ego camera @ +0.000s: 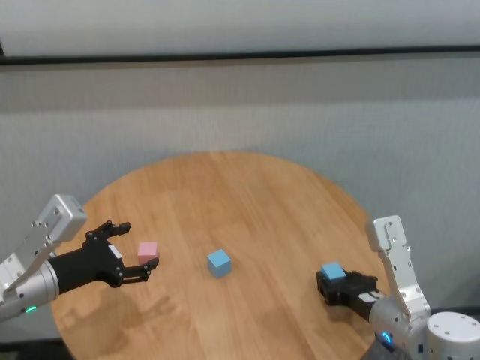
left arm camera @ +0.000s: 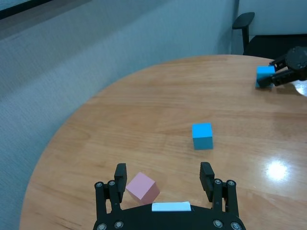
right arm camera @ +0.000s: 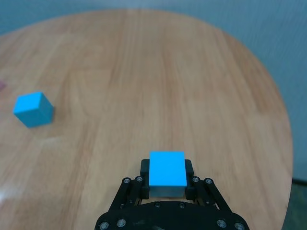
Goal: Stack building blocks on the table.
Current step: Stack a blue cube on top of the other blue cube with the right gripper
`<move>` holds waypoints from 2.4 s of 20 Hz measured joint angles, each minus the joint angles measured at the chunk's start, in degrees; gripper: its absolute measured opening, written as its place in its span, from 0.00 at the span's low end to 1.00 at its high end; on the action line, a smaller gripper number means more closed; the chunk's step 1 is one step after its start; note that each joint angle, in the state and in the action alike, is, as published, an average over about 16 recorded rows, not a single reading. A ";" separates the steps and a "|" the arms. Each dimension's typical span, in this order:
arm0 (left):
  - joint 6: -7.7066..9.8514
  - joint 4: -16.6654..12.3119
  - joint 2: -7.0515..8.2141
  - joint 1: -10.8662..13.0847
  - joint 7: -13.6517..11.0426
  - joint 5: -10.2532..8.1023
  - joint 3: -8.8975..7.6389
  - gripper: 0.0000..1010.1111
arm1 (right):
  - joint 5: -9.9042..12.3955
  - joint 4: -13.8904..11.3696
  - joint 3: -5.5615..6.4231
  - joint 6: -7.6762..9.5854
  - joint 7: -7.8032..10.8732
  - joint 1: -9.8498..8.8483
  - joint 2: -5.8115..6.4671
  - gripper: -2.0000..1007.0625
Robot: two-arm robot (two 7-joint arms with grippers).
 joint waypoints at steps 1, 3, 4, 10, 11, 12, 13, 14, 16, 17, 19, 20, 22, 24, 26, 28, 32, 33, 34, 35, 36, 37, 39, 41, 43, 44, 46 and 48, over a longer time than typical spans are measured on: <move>0.00 0.00 0.00 0.00 0.00 0.00 0.00 0.99 | -0.21 -0.12 0.03 -0.42 0.37 0.15 0.11 0.37; 0.00 0.00 0.00 0.00 0.00 0.00 0.00 0.99 | -0.62 -0.26 0.01 -1.42 1.30 0.57 0.37 0.37; 0.00 0.00 0.00 0.00 0.00 0.00 0.00 0.99 | -0.80 -0.27 -0.02 -2.01 1.87 0.85 0.51 0.37; 0.00 0.00 0.00 0.00 0.00 0.00 0.00 0.99 | -1.04 1.73 -0.83 -7.08 7.02 4.08 1.31 0.37; 0.00 0.00 0.00 0.00 0.00 0.00 0.00 0.99 | -0.93 2.49 -1.09 -8.02 8.09 4.87 1.37 0.37; 0.00 0.00 0.00 0.00 0.00 0.00 0.00 0.99 | -0.78 3.35 -1.38 -8.93 9.16 5.69 1.39 0.37; 0.00 0.00 0.00 0.00 0.00 0.00 0.00 0.99 | -0.56 4.33 -1.69 -9.78 10.23 6.56 1.34 0.37; 0.00 0.00 0.00 0.00 0.00 0.00 0.00 0.99 | -0.32 5.38 -2.03 -10.59 11.26 7.42 1.26 0.37; 0.00 0.00 0.00 0.00 0.00 0.00 0.00 0.99 | 0.23 7.66 -2.78 -12.10 13.30 9.23 0.97 0.37; 0.00 0.00 0.00 0.00 0.00 0.00 0.00 0.99 | 0.53 8.85 -3.18 -12.77 14.26 10.13 0.76 0.37; 0.00 0.00 0.00 0.00 0.00 0.00 0.00 0.99 | 1.14 11.18 -4.05 -13.94 16.04 11.87 0.28 0.37; 0.00 0.00 0.00 0.00 0.00 0.00 0.00 0.99 | 1.44 12.29 -4.50 -14.42 16.84 12.69 0.01 0.37; 0.00 0.00 0.00 0.00 0.00 0.00 0.00 0.99 | 1.94 14.23 -5.43 -15.07 18.15 14.12 -0.57 0.37; 0.00 0.00 0.00 0.00 0.00 0.00 0.00 0.99 | 2.29 15.67 -6.39 -15.29 18.99 15.24 -1.18 0.37; 0.00 0.00 0.00 0.00 0.00 0.00 0.00 0.99 | 2.48 16.58 -7.33 -15.18 19.40 16.04 -1.76 0.37; 0.00 0.00 0.00 0.00 0.00 0.00 0.00 0.99 | 2.51 16.90 -8.22 -14.72 19.45 16.48 -2.25 0.37; 0.00 0.00 0.00 0.00 0.00 0.00 0.00 0.99 | 2.29 16.38 -9.98 -13.39 18.99 16.58 -2.99 0.37; 0.00 0.00 0.00 0.00 0.00 0.00 0.00 0.99 | 2.21 16.13 -10.38 -13.04 18.77 16.50 -3.14 0.37; 0.00 0.00 0.00 0.00 0.00 0.00 0.00 0.99 | 2.13 15.87 -10.78 -12.69 18.55 16.41 -3.28 0.37; 0.00 0.00 0.00 0.00 0.00 0.00 0.00 0.99 | 2.04 15.61 -11.13 -12.34 18.29 16.30 -3.40 0.37; 0.00 0.00 0.00 0.00 0.00 0.00 0.00 0.99 | 1.95 15.37 -11.49 -12.00 18.03 16.19 -3.53 0.37; 0.00 0.00 0.00 0.00 0.00 0.00 0.00 0.99 | 1.86 15.17 -11.85 -11.69 17.74 16.10 -3.64 0.37; 0.00 0.00 0.00 0.00 0.00 0.00 0.00 0.99 | 1.65 14.94 -12.47 -11.16 17.16 15.95 -3.86 0.37; 0.00 0.00 0.00 0.00 0.00 0.00 0.00 0.99 | 1.44 15.01 -13.01 -10.79 16.67 15.91 -4.09 0.37; 0.00 0.00 0.00 0.00 0.00 0.00 0.00 0.99 | 1.27 15.44 -13.47 -10.63 16.35 16.02 -4.39 0.37; 0.00 0.00 0.00 0.00 0.00 0.00 0.00 0.99 | 1.19 15.78 -13.68 -10.63 16.21 16.12 -4.56 0.37; 0.00 0.00 0.00 0.00 0.00 0.00 0.00 0.99 | 1.06 16.64 -14.02 -10.78 16.00 16.40 -4.93 0.37; 0.00 0.00 0.00 0.00 0.00 0.00 0.00 0.99 | 0.91 17.59 -14.28 -11.02 15.80 16.75 -5.32 0.37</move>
